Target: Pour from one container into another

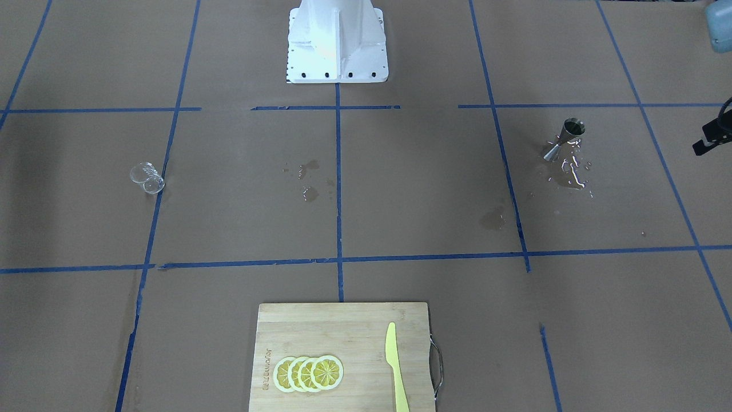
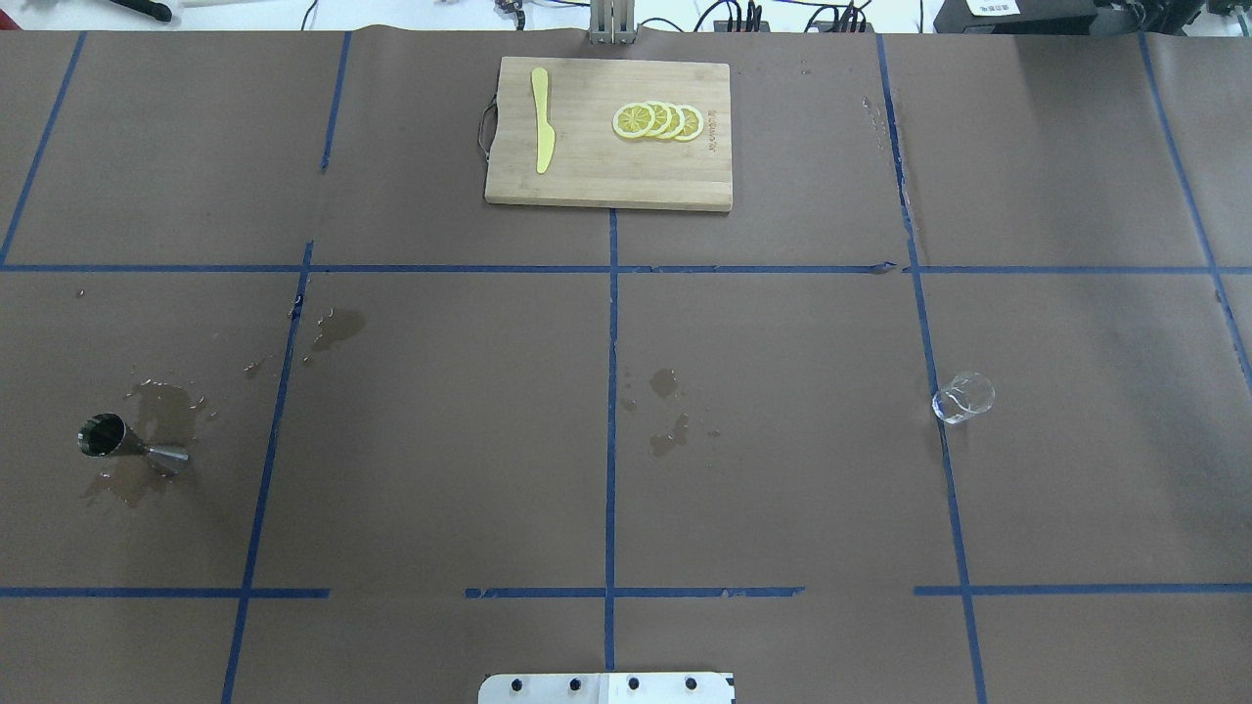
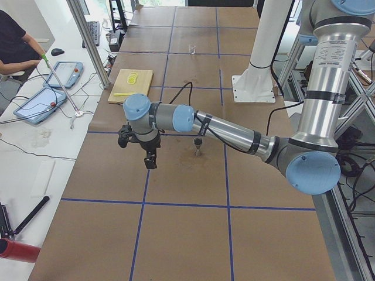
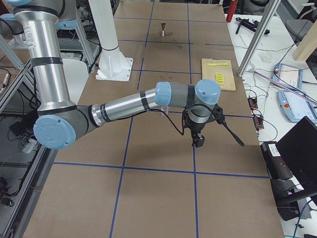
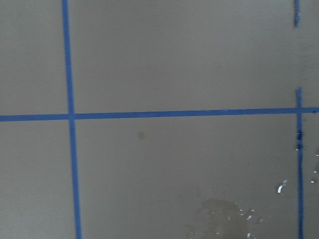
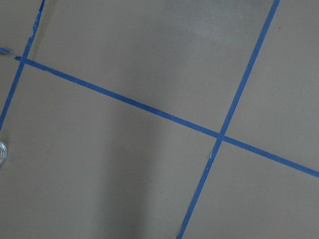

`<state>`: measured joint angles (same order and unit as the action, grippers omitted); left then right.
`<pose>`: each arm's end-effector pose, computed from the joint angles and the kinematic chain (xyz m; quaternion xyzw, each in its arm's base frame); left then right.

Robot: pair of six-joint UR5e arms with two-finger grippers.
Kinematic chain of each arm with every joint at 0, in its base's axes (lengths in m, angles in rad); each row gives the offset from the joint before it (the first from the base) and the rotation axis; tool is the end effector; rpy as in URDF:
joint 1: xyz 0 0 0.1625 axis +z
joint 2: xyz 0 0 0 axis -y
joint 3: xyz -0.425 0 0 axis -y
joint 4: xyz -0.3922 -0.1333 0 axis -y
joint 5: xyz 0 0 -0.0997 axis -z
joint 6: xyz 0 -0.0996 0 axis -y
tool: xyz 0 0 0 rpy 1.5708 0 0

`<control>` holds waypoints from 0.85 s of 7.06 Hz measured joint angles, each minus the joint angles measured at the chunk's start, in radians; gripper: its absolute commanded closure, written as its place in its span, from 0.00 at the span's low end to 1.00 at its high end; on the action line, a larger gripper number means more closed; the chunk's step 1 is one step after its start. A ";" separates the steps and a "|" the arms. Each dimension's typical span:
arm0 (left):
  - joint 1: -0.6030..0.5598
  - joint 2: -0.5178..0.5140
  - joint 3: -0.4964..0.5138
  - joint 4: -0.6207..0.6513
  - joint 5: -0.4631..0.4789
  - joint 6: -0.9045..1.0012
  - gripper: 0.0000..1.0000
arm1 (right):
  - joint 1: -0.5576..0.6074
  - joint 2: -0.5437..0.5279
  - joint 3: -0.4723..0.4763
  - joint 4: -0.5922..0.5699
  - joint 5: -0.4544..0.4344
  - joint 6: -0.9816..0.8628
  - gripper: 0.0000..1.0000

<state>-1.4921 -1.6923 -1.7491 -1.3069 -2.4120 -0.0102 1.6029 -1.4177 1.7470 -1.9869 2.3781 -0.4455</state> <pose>-0.0173 -0.5312 0.5313 -0.0018 0.4086 0.0386 0.9119 0.0783 -0.5271 0.5330 0.0541 -0.3907 -0.1719 0.9027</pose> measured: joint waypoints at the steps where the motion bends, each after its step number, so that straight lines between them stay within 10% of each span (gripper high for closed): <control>1: -0.011 0.013 -0.002 0.000 0.000 0.037 0.00 | 0.003 -0.031 0.003 0.013 -0.002 0.004 0.00; 6: -0.020 0.056 0.006 -0.108 -0.002 0.087 0.00 | -0.013 -0.171 -0.003 0.237 0.022 0.138 0.00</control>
<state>-1.5119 -1.6363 -1.7434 -1.4151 -2.4139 0.0771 1.5901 -1.5891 1.7440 -1.7503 2.3999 -0.3076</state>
